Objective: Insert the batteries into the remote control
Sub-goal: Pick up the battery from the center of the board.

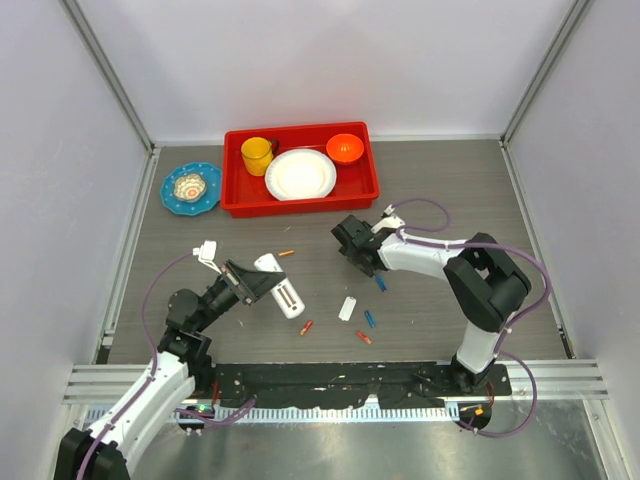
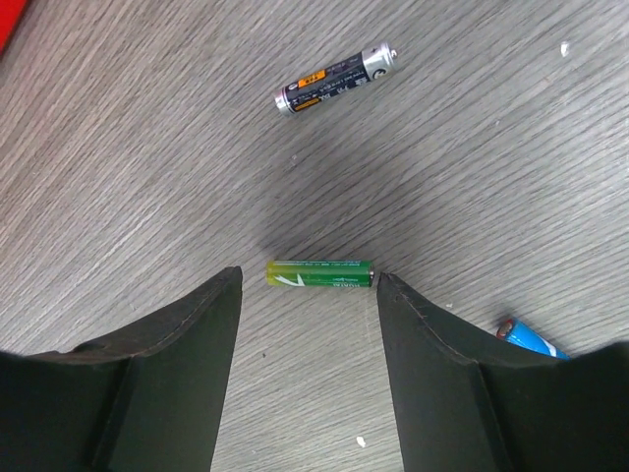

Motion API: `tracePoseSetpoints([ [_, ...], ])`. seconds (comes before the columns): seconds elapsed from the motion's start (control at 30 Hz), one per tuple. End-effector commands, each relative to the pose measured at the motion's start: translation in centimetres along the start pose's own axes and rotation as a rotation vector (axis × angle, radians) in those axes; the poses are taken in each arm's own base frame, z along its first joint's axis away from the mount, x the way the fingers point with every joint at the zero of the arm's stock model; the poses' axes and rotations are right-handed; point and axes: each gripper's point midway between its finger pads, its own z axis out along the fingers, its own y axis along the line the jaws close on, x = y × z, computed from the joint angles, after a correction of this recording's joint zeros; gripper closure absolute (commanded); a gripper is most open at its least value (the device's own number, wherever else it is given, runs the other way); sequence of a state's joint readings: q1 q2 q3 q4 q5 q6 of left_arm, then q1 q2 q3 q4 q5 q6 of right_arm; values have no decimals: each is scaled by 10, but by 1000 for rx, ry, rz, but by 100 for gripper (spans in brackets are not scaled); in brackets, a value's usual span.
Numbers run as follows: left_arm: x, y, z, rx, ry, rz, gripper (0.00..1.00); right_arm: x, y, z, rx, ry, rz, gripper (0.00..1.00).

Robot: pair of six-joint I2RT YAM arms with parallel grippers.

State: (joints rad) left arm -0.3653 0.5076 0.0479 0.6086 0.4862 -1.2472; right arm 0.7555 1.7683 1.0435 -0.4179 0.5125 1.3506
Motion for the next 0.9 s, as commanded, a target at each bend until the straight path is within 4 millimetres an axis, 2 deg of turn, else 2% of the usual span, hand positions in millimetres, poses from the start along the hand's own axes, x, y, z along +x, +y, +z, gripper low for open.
tracePoseSetpoints([
  [0.0,-6,-6,0,16,-26,32,100,8,-13,4,61,19,-46,36],
  [0.13,-6,-5,1,12,-23,30,100,3,-5,-3,40,10,-82,34],
  [0.23,-5,-6,0,16,-16,29,100,-13,16,-24,-38,-29,-159,34],
  [0.33,-5,-7,1,18,-12,32,100,-34,34,-50,-132,-70,-292,33],
  [0.4,-3,-9,1,25,-3,36,100,-45,40,-65,-212,-93,-483,34],
  [0.43,-3,-9,1,28,-1,38,100,-38,51,-72,-298,-51,-549,34],
  [0.47,-2,-8,0,26,3,36,100,-38,53,-73,-335,-46,-622,36],
  [0.5,-2,-10,0,35,4,40,100,-42,49,-71,-338,-67,-765,40],
  [0.53,0,-9,0,36,10,39,100,-46,44,-65,-325,-71,-823,42],
  [0.57,1,-9,-1,38,13,39,100,-37,43,-63,-364,-27,-904,45],
  [0.63,1,-10,-1,48,17,37,100,-36,29,-48,-319,-8,-1031,53],
  [0.67,3,-11,-1,52,22,38,100,-26,22,-43,-336,39,-1066,55],
  [0.73,3,-13,-2,58,28,37,100,-22,17,-36,-332,49,-1105,59],
  [0.77,4,-12,-2,58,30,37,100,-15,11,-32,-349,80,-1119,59],
  [0.87,6,-8,-1,43,39,27,100,-8,8,-27,-369,107,-1154,59],
])
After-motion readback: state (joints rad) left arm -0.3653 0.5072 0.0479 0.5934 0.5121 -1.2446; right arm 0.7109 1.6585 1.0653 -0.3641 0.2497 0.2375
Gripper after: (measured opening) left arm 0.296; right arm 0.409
